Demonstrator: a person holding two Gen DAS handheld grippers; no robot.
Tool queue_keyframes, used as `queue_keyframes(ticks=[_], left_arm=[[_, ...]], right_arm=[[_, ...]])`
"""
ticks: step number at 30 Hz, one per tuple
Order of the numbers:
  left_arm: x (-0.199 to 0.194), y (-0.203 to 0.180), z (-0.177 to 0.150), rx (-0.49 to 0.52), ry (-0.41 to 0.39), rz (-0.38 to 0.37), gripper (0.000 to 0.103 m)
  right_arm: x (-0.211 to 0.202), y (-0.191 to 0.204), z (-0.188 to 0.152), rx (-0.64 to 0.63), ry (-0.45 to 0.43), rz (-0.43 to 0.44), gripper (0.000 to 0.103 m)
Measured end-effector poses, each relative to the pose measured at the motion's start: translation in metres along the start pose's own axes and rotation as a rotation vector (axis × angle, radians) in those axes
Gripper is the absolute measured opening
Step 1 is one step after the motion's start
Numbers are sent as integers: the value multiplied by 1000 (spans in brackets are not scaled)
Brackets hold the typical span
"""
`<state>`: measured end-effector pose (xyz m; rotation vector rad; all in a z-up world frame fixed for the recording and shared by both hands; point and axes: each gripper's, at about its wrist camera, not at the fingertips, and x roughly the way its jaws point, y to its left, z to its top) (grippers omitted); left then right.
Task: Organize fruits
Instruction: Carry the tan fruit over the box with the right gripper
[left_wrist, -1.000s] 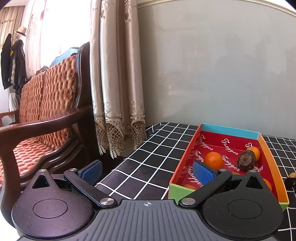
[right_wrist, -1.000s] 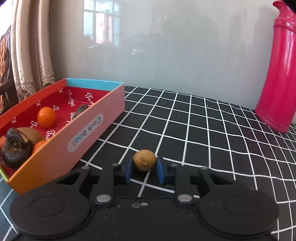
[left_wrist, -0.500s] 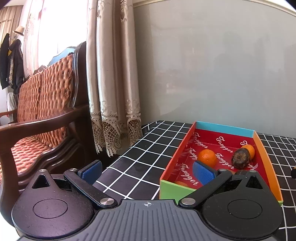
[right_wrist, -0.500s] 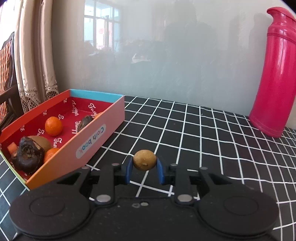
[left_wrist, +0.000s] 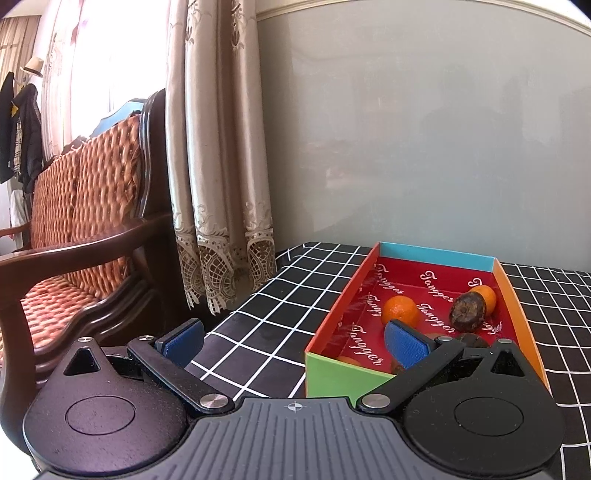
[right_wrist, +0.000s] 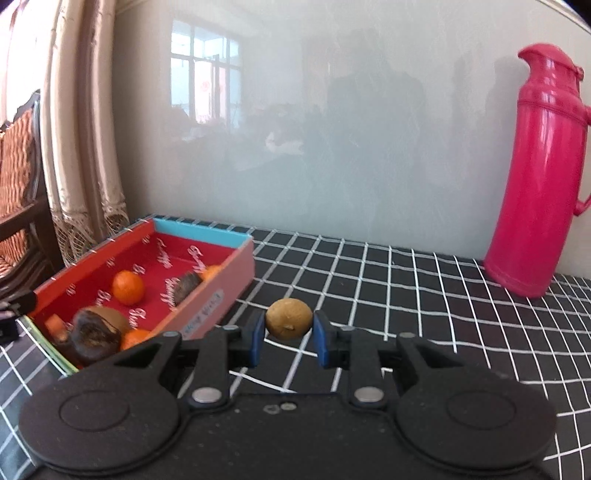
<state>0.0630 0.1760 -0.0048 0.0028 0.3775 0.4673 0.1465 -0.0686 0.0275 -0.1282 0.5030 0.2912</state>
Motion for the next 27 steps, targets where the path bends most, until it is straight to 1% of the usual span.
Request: queue_keyframes(ticks=[13, 27], left_arm=[[3, 11, -2, -16, 4, 7, 103], [8, 35, -5, -28, 14, 21, 103]], right_arm=[[3, 32, 8, -16, -33, 57, 26], [15, 70, 8, -53, -30, 114, 26]])
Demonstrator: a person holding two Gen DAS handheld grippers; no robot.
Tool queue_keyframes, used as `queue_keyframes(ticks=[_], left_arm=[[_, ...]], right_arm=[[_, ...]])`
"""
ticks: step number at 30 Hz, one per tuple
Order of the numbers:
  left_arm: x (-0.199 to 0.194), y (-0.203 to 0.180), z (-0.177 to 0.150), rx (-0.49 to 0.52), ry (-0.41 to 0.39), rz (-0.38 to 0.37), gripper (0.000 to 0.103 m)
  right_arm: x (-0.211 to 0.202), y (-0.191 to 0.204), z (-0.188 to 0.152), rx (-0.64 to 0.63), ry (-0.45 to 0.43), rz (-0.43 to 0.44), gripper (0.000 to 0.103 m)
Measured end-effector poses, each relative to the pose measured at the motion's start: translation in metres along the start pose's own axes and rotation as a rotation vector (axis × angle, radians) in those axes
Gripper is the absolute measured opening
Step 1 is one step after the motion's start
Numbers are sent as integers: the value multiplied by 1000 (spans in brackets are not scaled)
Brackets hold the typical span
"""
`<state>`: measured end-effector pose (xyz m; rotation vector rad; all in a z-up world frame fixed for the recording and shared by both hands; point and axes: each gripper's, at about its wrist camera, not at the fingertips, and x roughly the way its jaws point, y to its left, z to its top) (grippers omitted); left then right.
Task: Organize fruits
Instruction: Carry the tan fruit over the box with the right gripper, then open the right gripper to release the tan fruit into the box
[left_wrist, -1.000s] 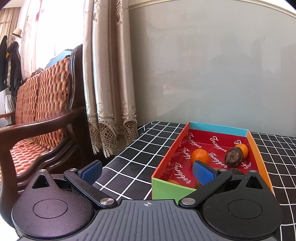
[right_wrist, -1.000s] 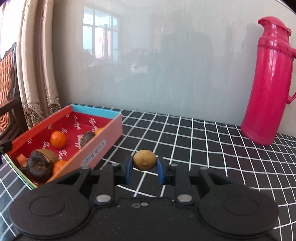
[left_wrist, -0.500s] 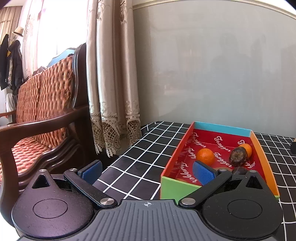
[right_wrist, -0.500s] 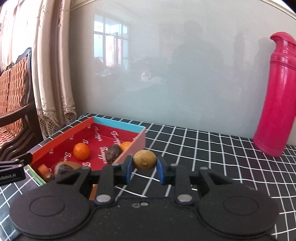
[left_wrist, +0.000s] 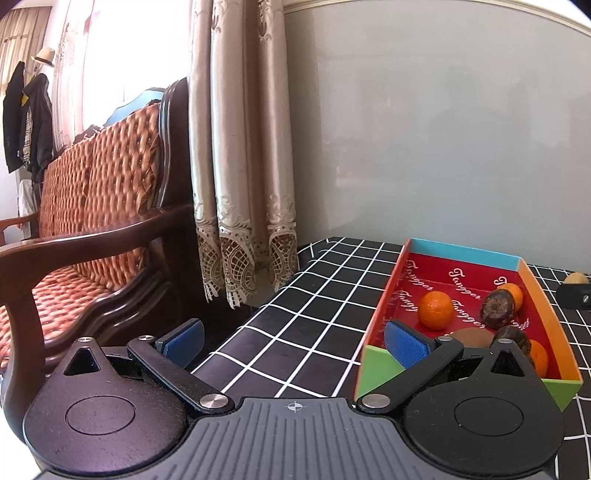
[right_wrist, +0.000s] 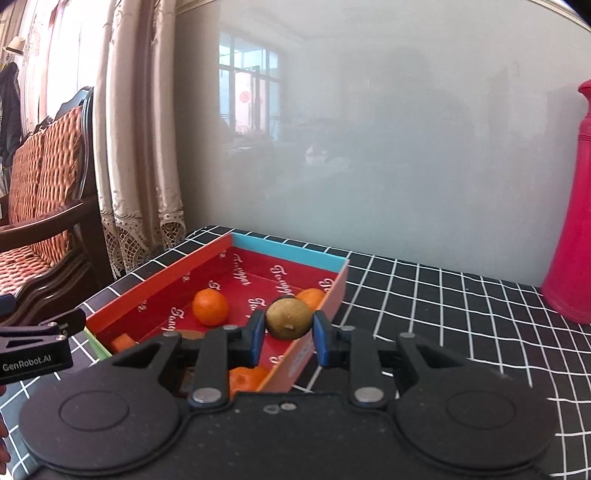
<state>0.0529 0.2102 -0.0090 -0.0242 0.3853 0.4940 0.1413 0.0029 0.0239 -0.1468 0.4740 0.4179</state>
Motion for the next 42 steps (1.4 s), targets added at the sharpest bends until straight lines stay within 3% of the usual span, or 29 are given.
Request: queue_keyframes(ticks=[21, 42], left_arm=[[6, 15, -2, 3, 9, 13, 103], [10, 23, -4, 3, 26, 24, 103]], right_arm=[[24, 25, -4, 7, 36, 37, 26], [34, 30, -5, 8, 38, 9, 29]])
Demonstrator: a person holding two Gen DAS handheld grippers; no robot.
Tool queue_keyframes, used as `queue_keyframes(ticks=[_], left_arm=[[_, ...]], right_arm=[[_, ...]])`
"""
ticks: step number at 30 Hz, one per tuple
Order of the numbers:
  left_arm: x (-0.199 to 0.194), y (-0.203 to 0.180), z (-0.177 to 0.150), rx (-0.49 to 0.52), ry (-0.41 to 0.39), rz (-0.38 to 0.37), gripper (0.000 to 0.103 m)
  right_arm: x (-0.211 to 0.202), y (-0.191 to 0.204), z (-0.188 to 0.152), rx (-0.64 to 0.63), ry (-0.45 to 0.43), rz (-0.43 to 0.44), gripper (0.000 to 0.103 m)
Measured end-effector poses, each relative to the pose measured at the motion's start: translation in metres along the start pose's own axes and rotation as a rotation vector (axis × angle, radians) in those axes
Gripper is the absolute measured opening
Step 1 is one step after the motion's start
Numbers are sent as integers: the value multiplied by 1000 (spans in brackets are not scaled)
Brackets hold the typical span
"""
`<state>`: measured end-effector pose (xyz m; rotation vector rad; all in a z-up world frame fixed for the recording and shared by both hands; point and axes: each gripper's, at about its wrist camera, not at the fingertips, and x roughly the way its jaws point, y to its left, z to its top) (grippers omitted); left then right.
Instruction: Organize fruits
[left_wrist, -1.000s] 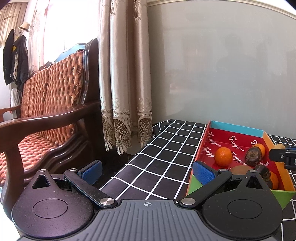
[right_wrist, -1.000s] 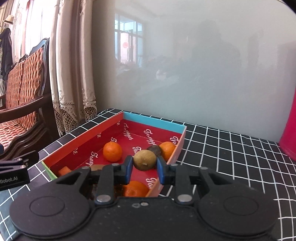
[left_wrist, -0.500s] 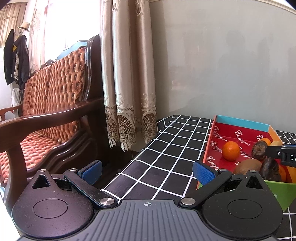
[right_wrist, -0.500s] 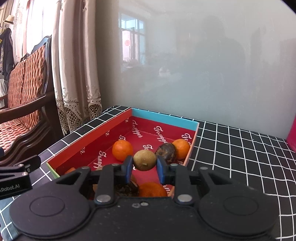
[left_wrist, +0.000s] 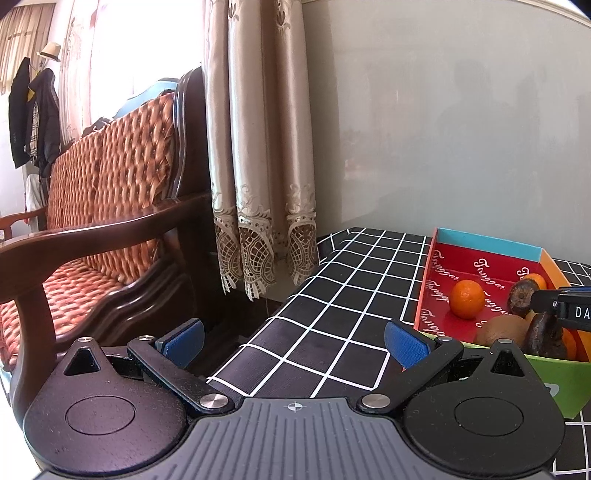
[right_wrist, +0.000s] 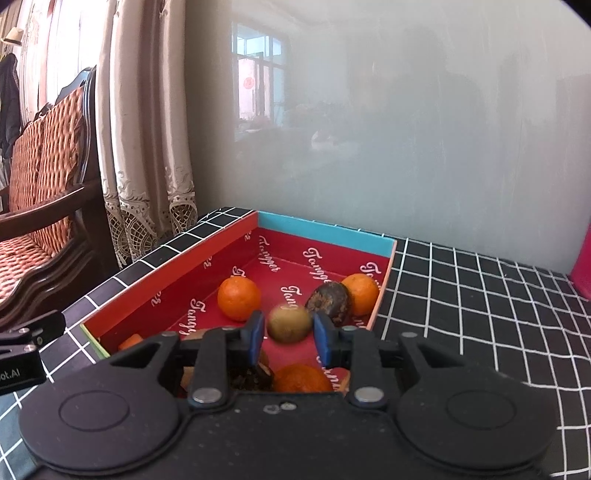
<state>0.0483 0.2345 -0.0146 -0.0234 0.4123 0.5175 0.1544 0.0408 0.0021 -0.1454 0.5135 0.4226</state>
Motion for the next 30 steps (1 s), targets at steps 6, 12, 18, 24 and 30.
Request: queue_keyframes(ticks=[6, 12, 18, 24, 30], left_arm=[[-1, -2, 1, -3, -3, -10, 103], [-7, -14, 3, -2, -11, -36, 103], [-13, -33, 5, 10, -13, -69, 103], [-24, -68, 7, 40, -10, -131, 103], [-51, -114, 7, 71, -29, -214, 103]], right_arm=[[-7, -2, 1, -14, -15, -14, 31], [-17, -10, 0, -25, -28, -37, 39], [-34, -27, -1, -26, -60, -87, 64], [-54, -51, -5, -28, -92, -158, 84], [-73, -86, -15, 16, -82, -226, 86]])
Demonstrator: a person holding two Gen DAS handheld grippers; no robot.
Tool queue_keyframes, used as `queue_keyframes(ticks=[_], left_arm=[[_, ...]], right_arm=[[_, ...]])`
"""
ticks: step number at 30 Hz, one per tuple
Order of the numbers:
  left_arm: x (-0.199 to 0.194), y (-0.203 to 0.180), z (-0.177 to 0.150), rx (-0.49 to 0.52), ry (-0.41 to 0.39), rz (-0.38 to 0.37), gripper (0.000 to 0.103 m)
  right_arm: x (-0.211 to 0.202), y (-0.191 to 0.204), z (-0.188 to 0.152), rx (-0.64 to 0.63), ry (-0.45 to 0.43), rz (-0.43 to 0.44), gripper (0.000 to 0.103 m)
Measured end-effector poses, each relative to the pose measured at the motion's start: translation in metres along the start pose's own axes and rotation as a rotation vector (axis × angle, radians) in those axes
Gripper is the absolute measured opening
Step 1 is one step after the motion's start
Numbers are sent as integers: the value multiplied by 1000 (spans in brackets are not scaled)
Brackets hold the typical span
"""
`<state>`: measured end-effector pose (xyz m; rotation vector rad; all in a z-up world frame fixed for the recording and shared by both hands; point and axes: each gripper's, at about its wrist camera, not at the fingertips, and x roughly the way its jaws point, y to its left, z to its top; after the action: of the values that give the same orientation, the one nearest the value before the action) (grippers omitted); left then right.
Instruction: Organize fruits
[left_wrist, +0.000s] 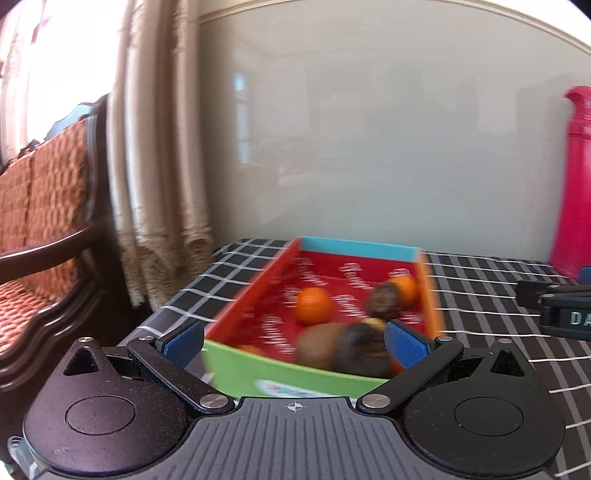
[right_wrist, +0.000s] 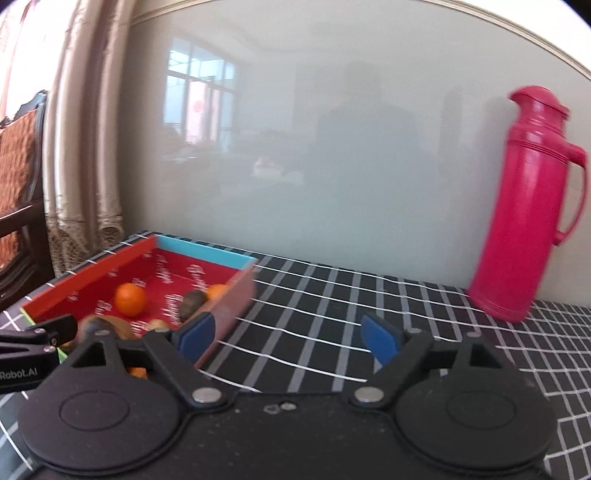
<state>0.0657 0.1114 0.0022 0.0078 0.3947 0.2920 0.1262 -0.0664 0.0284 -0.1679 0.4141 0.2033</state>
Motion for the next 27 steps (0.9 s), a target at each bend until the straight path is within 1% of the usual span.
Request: queue_keyframes(ticks=[6, 10, 15, 21, 27], left_arm=[[-35, -41, -3, 55, -24, -43, 103], [-54, -54, -2, 80, -39, -52, 103], [-73, -55, -5, 98, -41, -48, 103], [-89, -44, -10, 93, -30, -38, 103], [-104, -31, -17, 79, -40, -35, 103]], right_arm=[[-36, -39, -12, 57, -15, -21, 86], [-60, -51, -18, 50, -32, -22, 86], [-80, -59, -26, 59, -33, -26, 87], [-99, -59, -32, 56, -51, -34, 87], [-117, -63, -42, 43, -68, -56, 87]])
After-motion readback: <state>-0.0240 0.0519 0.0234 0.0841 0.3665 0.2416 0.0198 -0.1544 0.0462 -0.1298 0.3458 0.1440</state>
